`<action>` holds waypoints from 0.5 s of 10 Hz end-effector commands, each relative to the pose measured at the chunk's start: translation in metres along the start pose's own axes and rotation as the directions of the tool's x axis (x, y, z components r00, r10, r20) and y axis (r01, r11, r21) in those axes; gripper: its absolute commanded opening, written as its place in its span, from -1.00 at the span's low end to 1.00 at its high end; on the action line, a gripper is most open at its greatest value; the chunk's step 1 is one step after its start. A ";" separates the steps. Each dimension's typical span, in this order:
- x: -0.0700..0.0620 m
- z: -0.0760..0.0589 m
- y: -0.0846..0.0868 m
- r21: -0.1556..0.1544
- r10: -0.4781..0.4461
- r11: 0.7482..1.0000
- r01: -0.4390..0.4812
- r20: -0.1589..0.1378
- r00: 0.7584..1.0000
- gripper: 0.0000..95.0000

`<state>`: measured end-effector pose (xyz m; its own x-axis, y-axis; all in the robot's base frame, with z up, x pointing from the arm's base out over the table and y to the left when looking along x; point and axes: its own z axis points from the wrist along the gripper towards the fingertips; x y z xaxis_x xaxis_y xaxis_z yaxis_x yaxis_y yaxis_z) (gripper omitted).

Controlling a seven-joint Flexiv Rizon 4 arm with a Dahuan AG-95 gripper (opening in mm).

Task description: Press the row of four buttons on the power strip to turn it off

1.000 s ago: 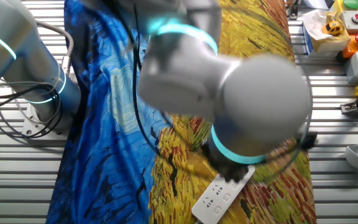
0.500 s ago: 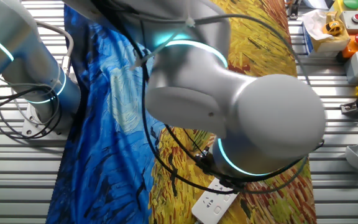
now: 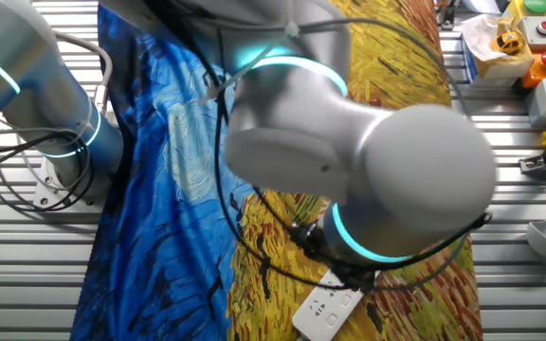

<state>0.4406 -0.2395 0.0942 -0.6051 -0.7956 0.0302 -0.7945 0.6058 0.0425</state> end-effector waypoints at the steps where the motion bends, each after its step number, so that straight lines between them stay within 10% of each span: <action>1: 0.021 0.019 -0.017 -0.001 -0.038 0.999 0.038 0.016 0.999 1.00; 5: 0.039 0.042 -0.016 0.006 -0.015 1.000 0.015 0.036 0.999 1.00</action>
<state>0.4249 -0.2805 0.0490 -0.5793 -0.8151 -0.0037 -0.8145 0.5787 0.0408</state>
